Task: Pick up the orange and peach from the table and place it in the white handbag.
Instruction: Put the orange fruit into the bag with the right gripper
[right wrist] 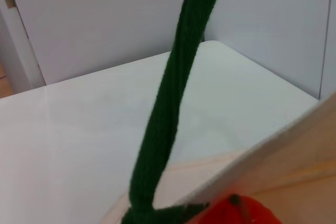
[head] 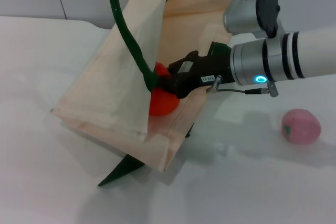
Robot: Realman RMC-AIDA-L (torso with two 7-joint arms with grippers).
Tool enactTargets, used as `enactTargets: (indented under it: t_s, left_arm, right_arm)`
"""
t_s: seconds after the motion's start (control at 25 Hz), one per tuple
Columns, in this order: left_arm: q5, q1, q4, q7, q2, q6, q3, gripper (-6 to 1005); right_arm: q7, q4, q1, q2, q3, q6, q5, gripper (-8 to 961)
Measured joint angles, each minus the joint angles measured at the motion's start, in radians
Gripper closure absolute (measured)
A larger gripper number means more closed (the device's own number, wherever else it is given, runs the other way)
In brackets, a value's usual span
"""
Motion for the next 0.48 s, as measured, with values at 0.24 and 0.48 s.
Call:
enactTargets:
  t_s: [0.24, 0.48]
  left_arm:
    - [-0.001, 0.0, 0.0, 0.0, -0.001, 0.0, 0.002, 880]
    - [-0.001, 0.002, 0.0, -0.01, -0.001, 0.003, 0.002, 880]
  right_arm:
    - [0.011, 0.043, 0.025, -0.003, 0.013, -0.001, 0.001, 798]
    - [0.024, 0.055, 0.028, -0.007, 0.018, -0.001, 0.002, 665]
